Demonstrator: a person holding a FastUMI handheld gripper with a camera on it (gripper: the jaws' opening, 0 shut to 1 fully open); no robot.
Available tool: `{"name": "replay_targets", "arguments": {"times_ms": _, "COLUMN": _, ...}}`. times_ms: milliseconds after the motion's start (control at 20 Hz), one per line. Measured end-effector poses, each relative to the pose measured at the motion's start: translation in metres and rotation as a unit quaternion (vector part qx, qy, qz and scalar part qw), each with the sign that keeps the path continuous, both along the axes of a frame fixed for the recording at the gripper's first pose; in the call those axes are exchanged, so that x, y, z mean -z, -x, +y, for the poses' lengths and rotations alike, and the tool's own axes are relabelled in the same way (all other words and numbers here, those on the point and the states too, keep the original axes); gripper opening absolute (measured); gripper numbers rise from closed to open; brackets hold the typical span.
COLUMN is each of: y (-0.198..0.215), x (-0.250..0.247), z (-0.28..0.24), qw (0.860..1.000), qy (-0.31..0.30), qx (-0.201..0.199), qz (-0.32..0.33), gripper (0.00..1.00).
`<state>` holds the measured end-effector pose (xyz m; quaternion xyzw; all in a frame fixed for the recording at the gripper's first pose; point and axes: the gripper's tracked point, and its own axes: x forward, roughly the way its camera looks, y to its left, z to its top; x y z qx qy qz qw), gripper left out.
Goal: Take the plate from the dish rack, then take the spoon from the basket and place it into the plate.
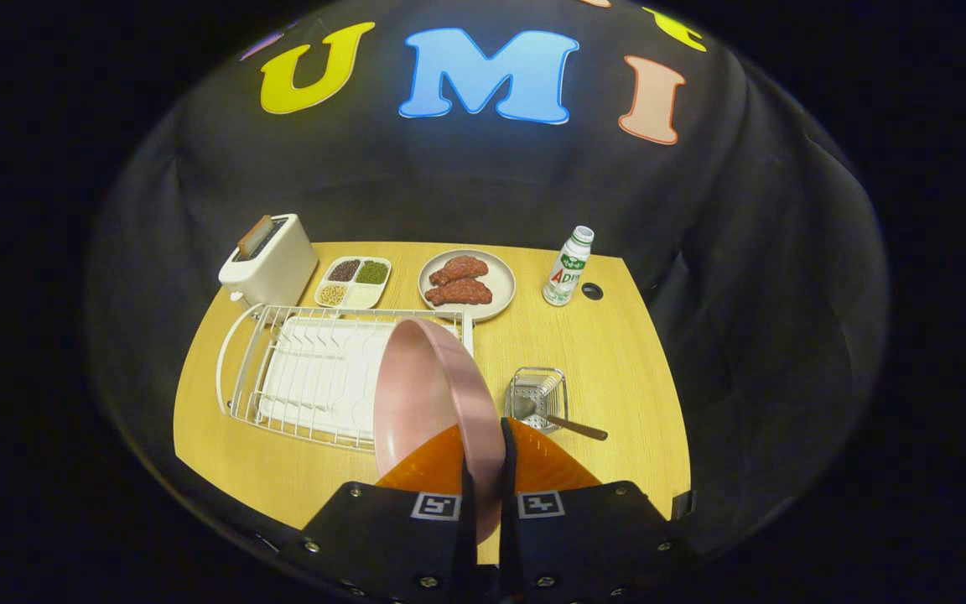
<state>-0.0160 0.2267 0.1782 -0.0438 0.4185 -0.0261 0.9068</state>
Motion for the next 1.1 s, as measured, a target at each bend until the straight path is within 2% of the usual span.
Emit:
{"name": "replay_targets", "arguments": {"times_ms": 300, "y": 0.048, "x": 0.054, "z": -0.01, "qw": 0.999, "qy": -0.026, "qx": -0.002, "qz": 0.033, "gripper": 0.1}}
{"name": "replay_targets", "arguments": {"times_ms": 500, "y": 0.072, "x": 0.092, "z": 0.003, "qw": 0.995, "qy": -0.068, "qx": -0.009, "qz": 0.069, "gripper": 0.1}}
{"name": "replay_targets", "arguments": {"times_ms": 800, "y": 0.081, "x": 0.132, "z": 0.012, "qw": 0.99, "qy": -0.093, "qx": -0.036, "qz": 0.096, "gripper": 0.11}}
{"name": "replay_targets", "arguments": {"times_ms": 1100, "y": 0.083, "x": 0.169, "z": 0.02, "qw": 0.978, "qy": -0.157, "qx": -0.053, "qz": 0.125, "gripper": 0.1}}
